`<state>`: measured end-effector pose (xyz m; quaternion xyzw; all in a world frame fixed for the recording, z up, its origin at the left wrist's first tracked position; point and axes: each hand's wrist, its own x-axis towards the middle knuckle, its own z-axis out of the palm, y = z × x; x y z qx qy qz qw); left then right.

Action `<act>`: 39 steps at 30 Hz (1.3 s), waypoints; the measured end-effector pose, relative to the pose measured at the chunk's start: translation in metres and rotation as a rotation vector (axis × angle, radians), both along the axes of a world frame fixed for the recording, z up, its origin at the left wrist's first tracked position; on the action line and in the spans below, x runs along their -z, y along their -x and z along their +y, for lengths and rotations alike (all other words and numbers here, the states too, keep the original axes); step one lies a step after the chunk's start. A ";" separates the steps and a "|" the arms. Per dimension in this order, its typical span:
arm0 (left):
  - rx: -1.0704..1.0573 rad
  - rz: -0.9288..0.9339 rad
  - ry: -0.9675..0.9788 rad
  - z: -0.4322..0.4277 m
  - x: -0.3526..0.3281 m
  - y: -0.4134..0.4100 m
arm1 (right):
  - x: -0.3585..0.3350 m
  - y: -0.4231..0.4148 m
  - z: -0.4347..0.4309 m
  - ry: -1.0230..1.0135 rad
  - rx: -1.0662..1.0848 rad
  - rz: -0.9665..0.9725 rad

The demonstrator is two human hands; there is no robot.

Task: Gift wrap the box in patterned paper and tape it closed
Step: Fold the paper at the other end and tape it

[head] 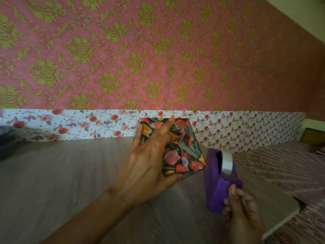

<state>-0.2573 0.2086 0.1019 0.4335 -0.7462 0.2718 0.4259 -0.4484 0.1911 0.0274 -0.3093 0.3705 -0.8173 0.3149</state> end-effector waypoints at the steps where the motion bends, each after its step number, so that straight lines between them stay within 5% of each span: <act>1: 0.016 0.026 -0.008 0.000 0.001 0.003 | -0.011 -0.004 0.007 0.059 -0.037 0.025; 8: 0.190 0.083 0.106 -0.002 0.001 0.005 | -0.109 -0.033 0.008 0.397 -0.319 0.512; 16: 0.142 0.066 0.097 -0.002 0.000 0.004 | -0.134 -0.044 -0.031 -0.017 -0.253 1.057; 25: -0.086 -0.108 0.006 0.000 -0.004 -0.007 | -0.122 -0.013 -0.041 -0.085 -0.850 0.591; 28: -0.135 -0.107 -0.088 0.003 -0.014 -0.013 | -0.109 -0.008 -0.036 -0.072 -0.873 0.417; 32: 0.130 0.246 -0.337 0.017 -0.035 -0.024 | -0.089 -0.020 -0.031 -0.215 -0.866 0.691; 36: 0.138 0.713 -0.293 0.012 -0.038 -0.034 | -0.073 -0.032 -0.029 -0.106 -1.014 0.536; 39: 0.235 1.004 -0.738 0.015 -0.032 -0.039 | -0.051 -0.037 -0.028 -0.012 -1.125 0.541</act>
